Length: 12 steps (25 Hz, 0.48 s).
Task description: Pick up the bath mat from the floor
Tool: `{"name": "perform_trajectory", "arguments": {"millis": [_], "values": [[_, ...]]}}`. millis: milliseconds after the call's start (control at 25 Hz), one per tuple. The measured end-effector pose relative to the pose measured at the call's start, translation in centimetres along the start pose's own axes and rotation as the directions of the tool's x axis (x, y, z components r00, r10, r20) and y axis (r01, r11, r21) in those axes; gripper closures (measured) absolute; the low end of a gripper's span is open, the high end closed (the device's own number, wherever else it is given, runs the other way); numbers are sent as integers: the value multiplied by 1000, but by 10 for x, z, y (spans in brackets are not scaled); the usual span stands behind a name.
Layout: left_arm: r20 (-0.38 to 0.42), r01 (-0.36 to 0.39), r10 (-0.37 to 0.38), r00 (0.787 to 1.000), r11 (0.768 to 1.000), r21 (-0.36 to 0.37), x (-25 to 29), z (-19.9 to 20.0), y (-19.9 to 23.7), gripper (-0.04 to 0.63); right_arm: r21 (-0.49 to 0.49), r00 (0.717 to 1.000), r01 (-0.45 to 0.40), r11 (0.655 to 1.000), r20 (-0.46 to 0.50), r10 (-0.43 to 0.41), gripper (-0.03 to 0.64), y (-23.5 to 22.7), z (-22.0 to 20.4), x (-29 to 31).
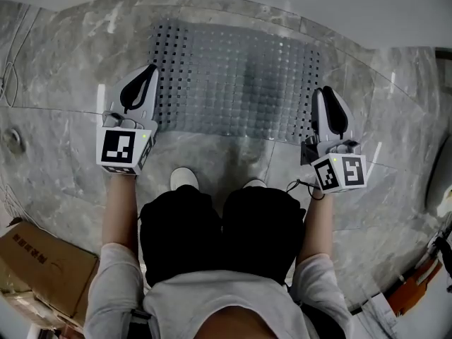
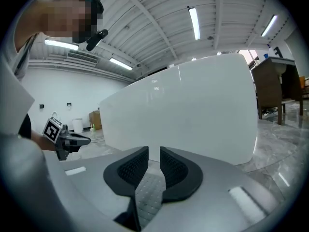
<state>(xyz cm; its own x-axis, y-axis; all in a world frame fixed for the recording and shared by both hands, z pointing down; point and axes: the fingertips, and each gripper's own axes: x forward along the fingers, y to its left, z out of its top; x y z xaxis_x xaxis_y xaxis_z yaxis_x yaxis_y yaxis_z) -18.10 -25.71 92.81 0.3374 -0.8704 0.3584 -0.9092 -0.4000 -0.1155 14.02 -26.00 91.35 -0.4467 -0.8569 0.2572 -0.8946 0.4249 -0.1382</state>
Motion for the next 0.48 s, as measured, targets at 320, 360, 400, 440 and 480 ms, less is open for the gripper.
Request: {"name": "perform_trajectory", "arguments": {"millis": [320, 360, 400, 440, 480], "values": [[-152, -93, 75, 985, 989, -112, 14, -81, 26, 523, 86, 997, 55, 995, -51, -50, 531, -39, -56, 6], [-179, -102, 77, 981, 986, -131, 16, -92, 29, 516, 98, 997, 60, 993, -61, -54, 515, -44, -64, 7], [-204, -109, 78, 976, 983, -149, 17, -102, 31, 499, 106, 996, 62, 992, -71, -54, 497, -47, -71, 7], [-225, -116, 78, 971, 980, -164, 18, -111, 33, 493, 109, 995, 61, 992, -81, -52, 483, -50, -78, 8], [-244, -124, 78, 967, 976, -177, 19, -119, 35, 481, 108, 995, 59, 992, -93, -49, 472, -53, -84, 9]]}}
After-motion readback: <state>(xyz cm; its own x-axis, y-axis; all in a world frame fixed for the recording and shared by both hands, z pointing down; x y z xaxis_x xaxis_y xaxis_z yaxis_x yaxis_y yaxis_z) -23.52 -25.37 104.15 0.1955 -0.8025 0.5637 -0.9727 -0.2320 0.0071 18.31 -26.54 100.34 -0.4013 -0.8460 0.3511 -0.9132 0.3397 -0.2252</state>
